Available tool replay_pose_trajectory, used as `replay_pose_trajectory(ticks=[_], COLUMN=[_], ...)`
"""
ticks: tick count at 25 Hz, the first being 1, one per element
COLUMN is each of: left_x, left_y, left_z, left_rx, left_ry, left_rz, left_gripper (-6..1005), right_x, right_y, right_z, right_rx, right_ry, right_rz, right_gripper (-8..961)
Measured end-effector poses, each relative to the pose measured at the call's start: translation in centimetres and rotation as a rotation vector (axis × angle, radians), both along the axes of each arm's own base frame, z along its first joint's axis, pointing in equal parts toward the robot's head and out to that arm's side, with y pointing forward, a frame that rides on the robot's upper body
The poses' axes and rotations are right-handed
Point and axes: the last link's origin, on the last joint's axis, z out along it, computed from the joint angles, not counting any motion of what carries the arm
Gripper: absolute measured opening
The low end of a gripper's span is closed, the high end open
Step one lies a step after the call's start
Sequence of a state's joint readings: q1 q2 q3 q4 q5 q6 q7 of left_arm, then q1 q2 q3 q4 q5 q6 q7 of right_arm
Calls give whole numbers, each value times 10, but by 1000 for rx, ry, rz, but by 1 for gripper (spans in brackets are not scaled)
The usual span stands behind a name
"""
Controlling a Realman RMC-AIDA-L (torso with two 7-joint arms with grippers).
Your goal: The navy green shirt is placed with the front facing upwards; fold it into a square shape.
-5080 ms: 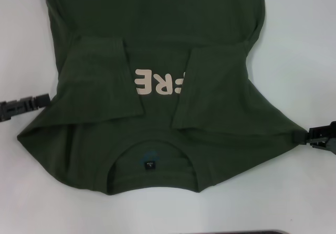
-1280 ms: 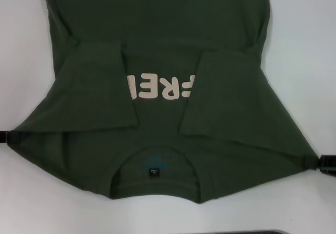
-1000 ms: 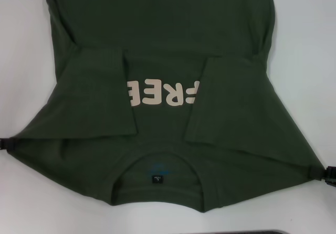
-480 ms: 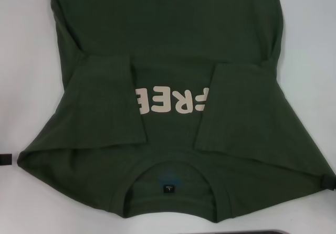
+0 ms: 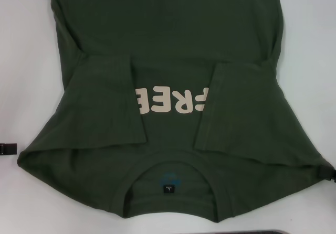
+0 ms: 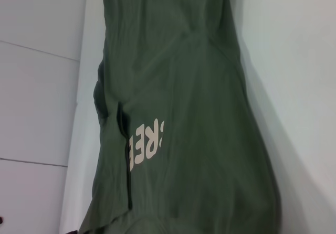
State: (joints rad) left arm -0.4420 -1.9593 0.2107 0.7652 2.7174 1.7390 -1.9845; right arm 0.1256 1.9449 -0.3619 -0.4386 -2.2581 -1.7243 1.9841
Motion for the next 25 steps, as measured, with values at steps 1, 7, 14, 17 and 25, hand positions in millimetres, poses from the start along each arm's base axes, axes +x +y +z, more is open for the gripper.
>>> replay_pose_trajectory(ticks=[1, 7, 14, 17, 25], left_x=[0, 4, 6, 7, 11], left_y=[1, 5, 7, 5, 6], left_z=[0, -2, -4, -4, -10], left_rx=[1, -24, -42, -61, -102], left_ry=[-1, -4, -8, -9, -20], left_rz=[0, -12, -8, -2, -12], left_gripper=[114, 199, 513, 594, 644], right_x=[0, -2, -4, -4, -4], right_y=[1, 9, 17, 18, 20], right_z=[0, 2, 5, 6, 6], right_rx=[-1, -3, -4, -4, -4], right_ry=[1, 3, 1, -1, -2], right_rz=[0, 4, 10, 11, 10], right_gripper=[47, 47, 47, 47, 47])
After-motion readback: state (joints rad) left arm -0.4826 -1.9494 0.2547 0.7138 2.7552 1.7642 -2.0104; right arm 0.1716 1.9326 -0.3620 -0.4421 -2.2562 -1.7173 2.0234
